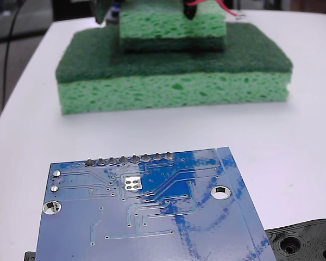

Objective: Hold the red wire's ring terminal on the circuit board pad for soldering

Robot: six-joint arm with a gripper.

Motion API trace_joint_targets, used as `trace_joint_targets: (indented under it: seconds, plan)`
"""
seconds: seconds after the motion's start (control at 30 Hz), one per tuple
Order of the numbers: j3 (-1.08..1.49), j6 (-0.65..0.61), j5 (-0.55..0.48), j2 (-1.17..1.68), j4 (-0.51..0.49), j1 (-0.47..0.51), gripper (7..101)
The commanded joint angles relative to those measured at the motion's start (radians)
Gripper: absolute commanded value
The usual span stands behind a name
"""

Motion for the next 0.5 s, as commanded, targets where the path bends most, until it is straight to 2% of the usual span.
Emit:
trace_joint_targets:
  seconds: [0.03, 0.5]
  plan:
    - [-0.002, -0.009, -0.012, 0.002, -0.003, -0.002, 100.3]
    - [0.000, -0.023, -0.028, 0.003, -0.002, -0.008, 100.3]
